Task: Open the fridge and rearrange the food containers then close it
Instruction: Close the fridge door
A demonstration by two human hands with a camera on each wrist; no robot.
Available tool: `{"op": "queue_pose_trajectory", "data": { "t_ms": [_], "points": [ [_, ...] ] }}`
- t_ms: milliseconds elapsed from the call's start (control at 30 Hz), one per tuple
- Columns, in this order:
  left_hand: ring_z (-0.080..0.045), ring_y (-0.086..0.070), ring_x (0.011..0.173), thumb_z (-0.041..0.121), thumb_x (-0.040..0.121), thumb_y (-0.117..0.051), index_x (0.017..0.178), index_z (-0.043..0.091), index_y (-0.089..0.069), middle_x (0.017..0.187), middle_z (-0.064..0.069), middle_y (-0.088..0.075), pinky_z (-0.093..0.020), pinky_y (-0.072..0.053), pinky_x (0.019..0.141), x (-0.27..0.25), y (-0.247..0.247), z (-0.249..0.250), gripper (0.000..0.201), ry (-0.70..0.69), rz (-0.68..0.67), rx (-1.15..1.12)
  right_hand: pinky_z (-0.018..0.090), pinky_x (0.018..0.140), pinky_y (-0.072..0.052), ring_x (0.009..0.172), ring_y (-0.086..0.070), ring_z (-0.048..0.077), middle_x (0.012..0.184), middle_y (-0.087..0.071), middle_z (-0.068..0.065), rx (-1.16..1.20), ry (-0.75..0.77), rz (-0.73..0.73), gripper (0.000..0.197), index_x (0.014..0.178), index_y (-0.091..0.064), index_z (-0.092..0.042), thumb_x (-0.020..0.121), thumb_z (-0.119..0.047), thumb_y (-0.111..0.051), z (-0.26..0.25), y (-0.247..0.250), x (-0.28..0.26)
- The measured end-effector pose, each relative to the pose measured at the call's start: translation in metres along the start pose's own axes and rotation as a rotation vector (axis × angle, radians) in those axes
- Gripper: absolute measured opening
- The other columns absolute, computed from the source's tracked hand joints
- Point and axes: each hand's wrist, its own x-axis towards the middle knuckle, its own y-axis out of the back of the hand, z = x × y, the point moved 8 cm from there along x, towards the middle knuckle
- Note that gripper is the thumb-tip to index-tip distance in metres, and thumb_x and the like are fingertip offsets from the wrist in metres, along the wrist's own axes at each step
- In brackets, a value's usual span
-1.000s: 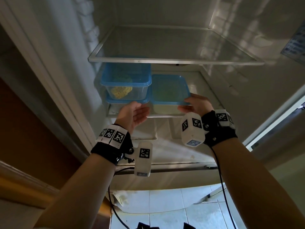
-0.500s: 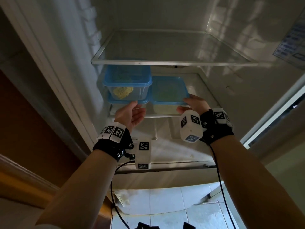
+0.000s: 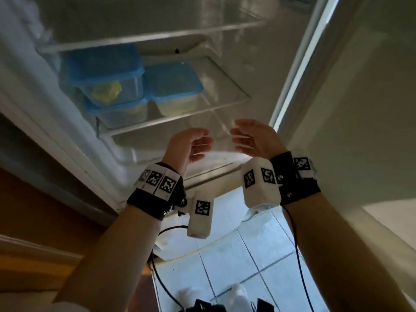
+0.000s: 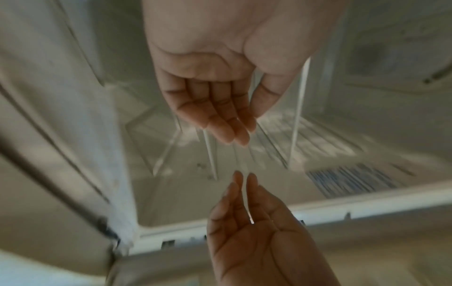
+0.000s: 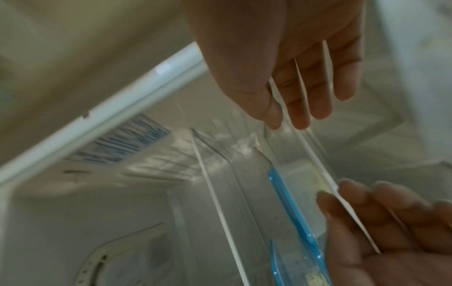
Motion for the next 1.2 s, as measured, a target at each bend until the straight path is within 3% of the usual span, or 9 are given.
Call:
{"op": "queue_pose_trajectory", "data": {
  "t_ms": [133, 467, 600, 767, 833, 900, 1000, 1133, 1200],
  "points": [
    [-0.003, -0.06, 0.052, 0.017, 0.087, -0.044, 0.072, 0.024, -0.062, 0.053, 0.012, -0.069, -0.021, -0.039, 0.058, -0.035, -0.054, -0.011, 0.025, -0.046, -0.088, 0.02, 0.025, 0.066, -0.046, 0.068, -0.057, 0.014, 0.08, -0.063, -0.001, 0.005, 0.041, 0.064, 0.02, 0.082, -0.059, -0.022, 0.088, -0.007, -0.047, 0.009, 0.056, -0.054],
    [-0.006, -0.059, 0.058, 0.015, 0.086, -0.045, 0.075, 0.022, -0.062, 0.055, 0.01, -0.068, -0.023, -0.04, 0.06, -0.179, -0.209, -0.073, 0.021, -0.141, -0.22, 0.048, 0.012, 0.052, -0.044, 0.063, -0.053, 0.009, 0.076, -0.062, -0.002, -0.194, 0.237, 0.175, 0.019, 0.087, -0.06, -0.017, 0.084, -0.003, -0.049, 0.032, 0.203, -0.239],
    [-0.003, -0.061, 0.057, 0.014, 0.087, -0.044, 0.076, 0.023, -0.062, 0.059, 0.011, -0.069, -0.021, -0.041, 0.058, -0.24, -0.271, -0.105, 0.023, -0.157, -0.287, 0.083, 0.015, 0.058, -0.046, 0.066, -0.056, 0.008, 0.076, -0.064, -0.006, -0.308, 0.285, 0.2, 0.025, 0.08, -0.06, -0.026, 0.085, -0.005, -0.048, 0.048, 0.269, -0.305],
    [-0.009, -0.061, 0.091, 0.018, 0.087, -0.046, 0.107, 0.022, -0.058, 0.097, 0.007, -0.067, -0.024, -0.044, 0.072, -0.299, -0.353, -0.111, 0.024, -0.194, -0.436, 0.171, 0.018, 0.058, -0.049, 0.062, -0.059, 0.003, 0.075, -0.065, -0.006, -0.254, 0.338, 0.308, 0.027, 0.078, -0.061, -0.026, 0.083, -0.001, -0.052, 0.043, 0.338, -0.368],
    [-0.01, -0.056, 0.104, 0.028, 0.078, -0.047, 0.11, 0.029, -0.055, 0.11, 0.004, -0.062, -0.026, -0.04, 0.077, -0.316, -0.378, -0.111, 0.033, -0.197, -0.47, 0.217, 0.018, 0.056, -0.049, 0.065, -0.056, 0.005, 0.076, -0.061, -0.004, -0.178, 0.356, 0.389, 0.028, 0.078, -0.059, -0.024, 0.083, 0.002, -0.05, 0.036, 0.363, -0.383],
    [-0.007, -0.052, 0.111, 0.035, 0.075, -0.045, 0.104, 0.041, -0.054, 0.116, 0.009, -0.058, -0.026, -0.037, 0.08, -0.329, -0.392, -0.112, 0.031, -0.208, -0.485, 0.26, 0.02, 0.058, -0.05, 0.069, -0.054, 0.007, 0.076, -0.057, -0.003, -0.125, 0.356, 0.427, 0.027, 0.079, -0.058, -0.023, 0.082, 0.002, -0.049, 0.032, 0.379, -0.391],
    [0.005, -0.052, 0.096, 0.026, 0.089, -0.043, 0.103, 0.041, -0.052, 0.103, 0.019, -0.058, -0.02, -0.036, 0.075, -0.339, -0.396, -0.111, 0.023, -0.233, -0.454, 0.244, 0.025, 0.064, -0.049, 0.072, -0.052, 0.006, 0.076, -0.051, -0.004, -0.092, 0.356, 0.464, 0.02, 0.086, -0.055, -0.021, 0.083, -0.002, -0.05, 0.028, 0.388, -0.394],
    [-0.006, -0.05, 0.113, 0.044, 0.078, -0.042, 0.114, 0.037, -0.052, 0.122, 0.01, -0.057, -0.027, -0.037, 0.09, -0.347, -0.381, -0.112, 0.038, -0.219, -0.412, 0.277, 0.024, 0.065, -0.042, 0.073, -0.048, 0.006, 0.08, -0.049, -0.007, -0.031, 0.437, 0.562, 0.016, 0.1, -0.049, -0.018, 0.085, -0.018, -0.052, 0.019, 0.39, -0.398],
    [-0.007, -0.049, 0.115, 0.051, 0.074, -0.04, 0.11, 0.036, -0.055, 0.122, 0.01, -0.058, -0.03, -0.036, 0.087, -0.349, -0.364, -0.112, 0.042, -0.207, -0.383, 0.26, 0.023, 0.068, -0.04, 0.081, -0.049, 0.009, 0.087, -0.051, -0.008, 0.014, 0.437, 0.524, 0.016, 0.103, -0.051, -0.02, 0.088, -0.027, -0.049, 0.02, 0.382, -0.397]
  ]
}}
